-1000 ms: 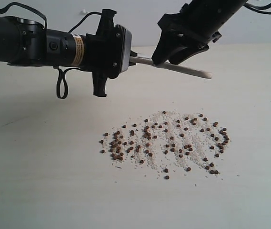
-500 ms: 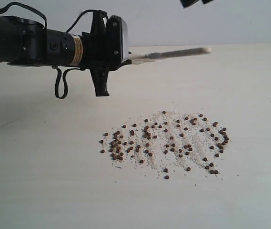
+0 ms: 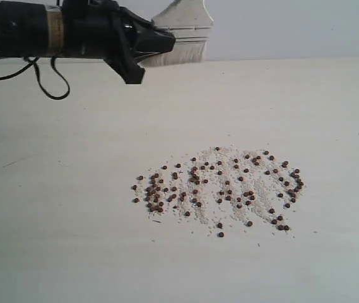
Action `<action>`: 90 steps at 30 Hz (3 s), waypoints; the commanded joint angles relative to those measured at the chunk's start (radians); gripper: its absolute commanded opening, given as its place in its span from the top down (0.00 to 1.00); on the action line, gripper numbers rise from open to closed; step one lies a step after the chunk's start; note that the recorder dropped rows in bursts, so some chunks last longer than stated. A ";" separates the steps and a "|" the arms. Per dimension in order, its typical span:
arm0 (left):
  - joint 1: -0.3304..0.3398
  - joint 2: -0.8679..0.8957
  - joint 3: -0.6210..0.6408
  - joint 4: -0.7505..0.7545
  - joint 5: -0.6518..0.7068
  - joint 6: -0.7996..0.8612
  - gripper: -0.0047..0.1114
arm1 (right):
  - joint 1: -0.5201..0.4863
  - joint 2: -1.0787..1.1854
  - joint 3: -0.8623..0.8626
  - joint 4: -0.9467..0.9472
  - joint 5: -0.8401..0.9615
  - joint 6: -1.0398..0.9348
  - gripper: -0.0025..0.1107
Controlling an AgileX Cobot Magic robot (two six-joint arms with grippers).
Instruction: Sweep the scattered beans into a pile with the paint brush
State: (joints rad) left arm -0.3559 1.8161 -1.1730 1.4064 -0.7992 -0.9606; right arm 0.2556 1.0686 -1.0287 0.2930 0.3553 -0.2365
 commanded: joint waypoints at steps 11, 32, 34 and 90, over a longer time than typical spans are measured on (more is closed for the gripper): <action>0.193 0.040 0.243 -0.030 -0.422 0.095 0.96 | -0.001 0.107 0.439 0.033 -0.543 0.038 0.98; 0.257 0.166 0.204 0.019 -0.422 0.112 0.96 | -0.003 0.234 0.168 -0.342 -0.188 0.246 0.98; 0.257 0.166 0.204 0.012 -0.422 0.118 0.96 | -0.003 0.234 0.168 -0.342 -0.188 0.246 0.98; 0.257 0.134 0.211 0.130 -0.422 0.122 0.96 | -0.003 0.256 0.168 -0.342 -0.268 0.266 0.98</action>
State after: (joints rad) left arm -0.1008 1.9604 -0.9635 1.5338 -1.2040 -0.8455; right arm 0.2556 1.3084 -0.8532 -0.0468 0.1090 0.0295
